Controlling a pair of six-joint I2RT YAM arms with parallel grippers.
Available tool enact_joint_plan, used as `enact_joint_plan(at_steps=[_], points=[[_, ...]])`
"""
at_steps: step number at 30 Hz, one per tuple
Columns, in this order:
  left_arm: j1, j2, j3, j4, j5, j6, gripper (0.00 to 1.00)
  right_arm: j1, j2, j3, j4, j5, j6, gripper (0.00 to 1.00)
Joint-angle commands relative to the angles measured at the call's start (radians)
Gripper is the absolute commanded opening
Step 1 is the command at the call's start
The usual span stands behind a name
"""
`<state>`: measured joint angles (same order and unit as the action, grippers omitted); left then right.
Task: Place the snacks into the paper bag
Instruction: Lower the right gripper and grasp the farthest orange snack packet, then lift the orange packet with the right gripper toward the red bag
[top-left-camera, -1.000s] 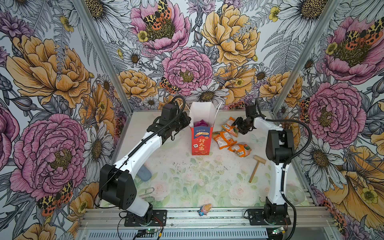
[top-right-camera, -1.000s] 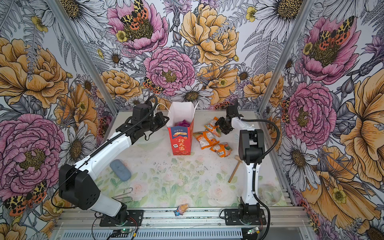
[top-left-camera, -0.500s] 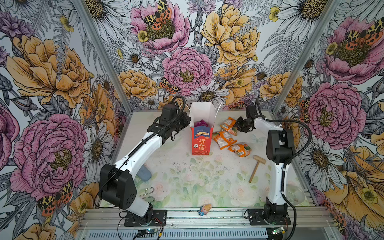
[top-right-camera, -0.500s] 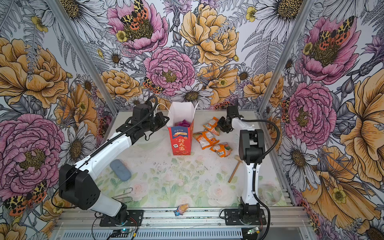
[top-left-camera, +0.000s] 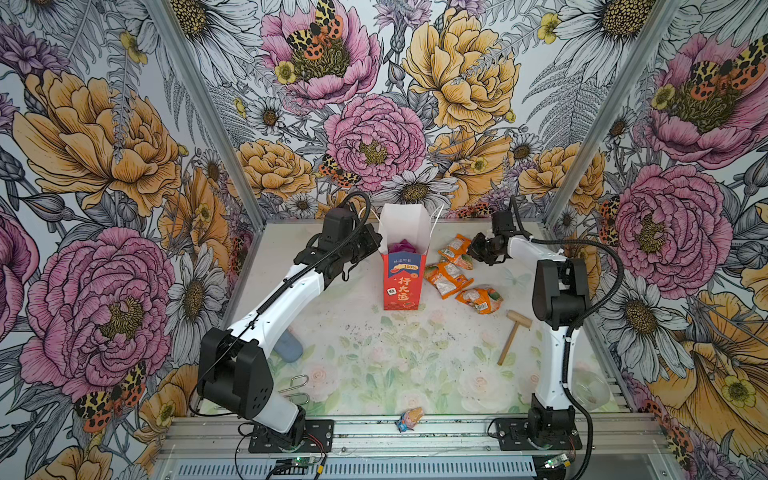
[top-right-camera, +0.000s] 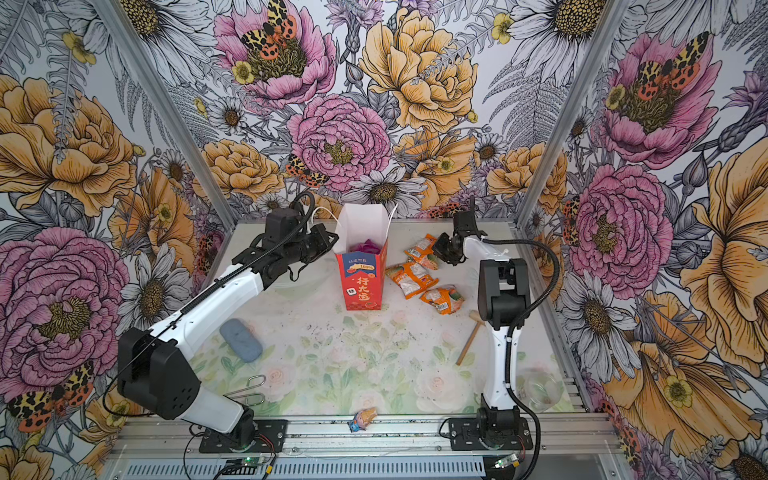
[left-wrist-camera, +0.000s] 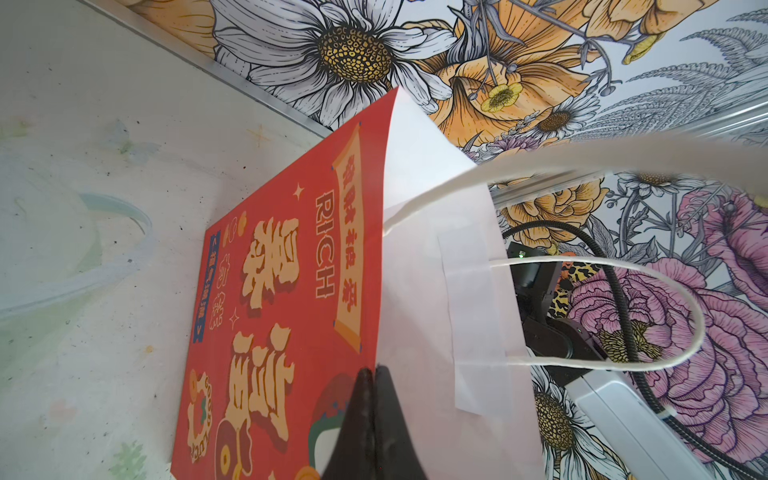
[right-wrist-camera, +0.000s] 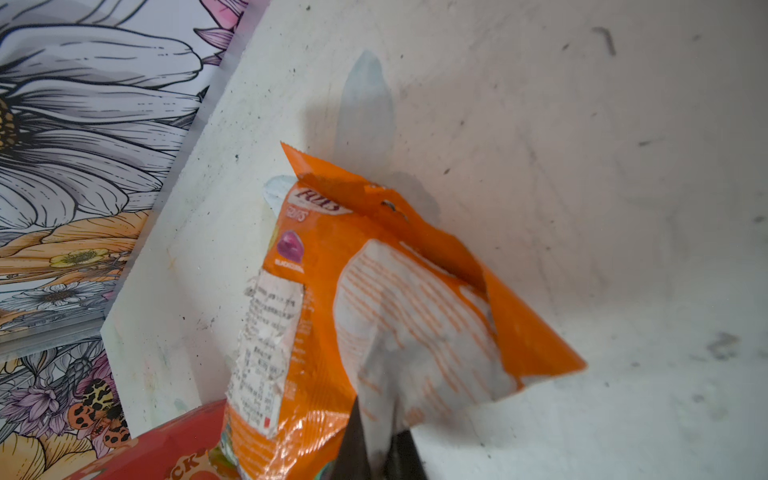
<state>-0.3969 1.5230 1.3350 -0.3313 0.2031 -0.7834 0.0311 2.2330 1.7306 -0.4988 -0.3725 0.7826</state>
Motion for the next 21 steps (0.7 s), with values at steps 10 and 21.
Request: enact_joint_plan(at_steps=[10, 21], points=[[0.011, -0.006, -0.005, 0.062, 0.026, -0.01, 0.0, -0.009, -0.108, -0.099, 0.132, -0.075, -0.103, 0.0], [0.017, -0.014, -0.021, 0.069, 0.029, -0.01, 0.0, -0.025, -0.162, -0.151, 0.207, -0.162, -0.136, 0.0]])
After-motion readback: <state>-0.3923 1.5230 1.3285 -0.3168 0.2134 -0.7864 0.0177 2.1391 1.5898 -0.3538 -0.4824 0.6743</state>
